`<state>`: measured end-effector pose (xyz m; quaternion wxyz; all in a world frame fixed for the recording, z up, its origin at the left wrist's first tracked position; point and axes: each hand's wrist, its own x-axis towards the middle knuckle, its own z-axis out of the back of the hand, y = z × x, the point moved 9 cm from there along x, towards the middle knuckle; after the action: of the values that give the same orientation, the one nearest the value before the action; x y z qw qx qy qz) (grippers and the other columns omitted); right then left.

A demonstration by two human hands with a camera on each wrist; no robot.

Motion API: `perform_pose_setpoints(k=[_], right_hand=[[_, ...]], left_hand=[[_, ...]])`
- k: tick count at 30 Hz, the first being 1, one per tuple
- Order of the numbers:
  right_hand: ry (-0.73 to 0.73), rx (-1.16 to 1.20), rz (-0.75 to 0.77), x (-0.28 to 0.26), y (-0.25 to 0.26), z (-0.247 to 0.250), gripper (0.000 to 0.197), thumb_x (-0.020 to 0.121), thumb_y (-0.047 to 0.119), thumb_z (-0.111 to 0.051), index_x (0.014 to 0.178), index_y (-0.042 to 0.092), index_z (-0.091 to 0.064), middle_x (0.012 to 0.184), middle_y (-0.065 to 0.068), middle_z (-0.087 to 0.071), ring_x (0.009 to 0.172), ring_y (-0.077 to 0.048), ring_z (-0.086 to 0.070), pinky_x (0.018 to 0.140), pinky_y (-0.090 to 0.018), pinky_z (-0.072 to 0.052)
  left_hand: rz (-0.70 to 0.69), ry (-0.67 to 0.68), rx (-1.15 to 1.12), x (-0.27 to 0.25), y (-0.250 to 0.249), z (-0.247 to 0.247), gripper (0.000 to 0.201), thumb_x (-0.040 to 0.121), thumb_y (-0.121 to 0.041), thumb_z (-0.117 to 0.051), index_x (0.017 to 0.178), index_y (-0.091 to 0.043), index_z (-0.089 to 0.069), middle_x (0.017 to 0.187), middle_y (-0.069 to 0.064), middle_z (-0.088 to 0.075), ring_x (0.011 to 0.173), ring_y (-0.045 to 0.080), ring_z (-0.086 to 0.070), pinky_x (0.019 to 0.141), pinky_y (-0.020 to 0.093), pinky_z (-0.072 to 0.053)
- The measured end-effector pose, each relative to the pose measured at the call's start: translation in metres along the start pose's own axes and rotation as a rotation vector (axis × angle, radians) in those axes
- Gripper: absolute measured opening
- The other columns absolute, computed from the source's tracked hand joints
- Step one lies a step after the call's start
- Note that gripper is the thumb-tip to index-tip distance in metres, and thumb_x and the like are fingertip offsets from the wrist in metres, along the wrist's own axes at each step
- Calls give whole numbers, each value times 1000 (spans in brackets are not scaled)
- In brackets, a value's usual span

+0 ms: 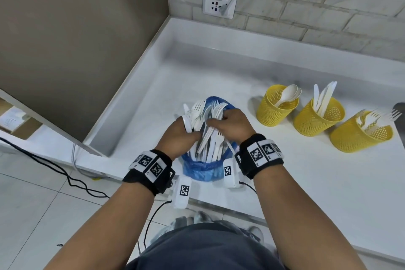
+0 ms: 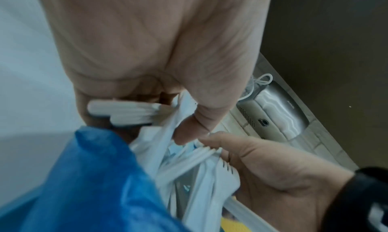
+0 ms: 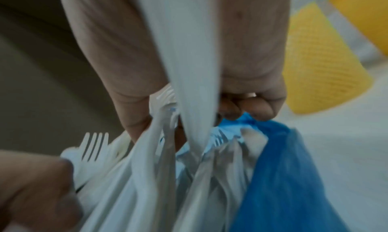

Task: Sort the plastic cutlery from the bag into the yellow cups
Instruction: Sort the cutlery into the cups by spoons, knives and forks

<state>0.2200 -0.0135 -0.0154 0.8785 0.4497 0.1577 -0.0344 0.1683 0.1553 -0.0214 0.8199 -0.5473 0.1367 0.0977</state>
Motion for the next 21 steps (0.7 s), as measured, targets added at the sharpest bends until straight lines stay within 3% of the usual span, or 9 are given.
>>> perform_pose_setpoints(k=[3,8,11,14,18,21], right_hand=[[8,-82,74,-2,11,-1,37,92,33,-74,65,9,-63,65,-2,-63,56,-7,-54,46,-14,-36],[48,-60,61,-4,15,-9,44,96,18,-65,54,20,-50,55,4,-54,52,-7,-47,52,-24,-35],[118,149,-60,-6,-2,-17,26,95,11,-65,70,7,-64,54,-2,-59,48,-16,-52,53,-30,-46],[114,301,-144,-7,-12,-16,11,95,4,-65,85,-1,-64,53,-6,-56,49,-21,-51,51,-33,-47],[104,429,-197,-8,-13,-15,9,95,5,-67,89,3,-62,54,-6,-56,49,-19,-52,55,-34,-49],[96,426,-188,-10,-11,-15,11,95,6,-67,88,4,-59,59,-9,-55,47,-18,-55,55,-35,-54]], left_hand=[[-49,37,-64,0,-7,-13,45,77,-13,-67,121,-23,-61,100,-5,-72,95,11,-70,77,24,-50],[-77,23,-18,2,-9,-24,55,84,-15,-78,128,-19,-44,107,-10,-62,96,1,-61,71,15,-45],[-74,-7,21,5,-3,-22,51,83,-17,-80,122,-16,-46,105,-3,-64,95,9,-64,70,20,-47],[-55,-14,13,5,0,-22,47,83,-17,-78,118,-13,-48,102,-1,-66,87,8,-64,65,19,-47],[-53,-17,-111,5,1,-19,55,82,-10,-78,126,-15,-45,107,-1,-67,91,5,-66,64,10,-50],[-71,0,-172,6,3,-19,60,81,-6,-79,130,-17,-46,113,0,-68,101,8,-68,76,15,-53]])
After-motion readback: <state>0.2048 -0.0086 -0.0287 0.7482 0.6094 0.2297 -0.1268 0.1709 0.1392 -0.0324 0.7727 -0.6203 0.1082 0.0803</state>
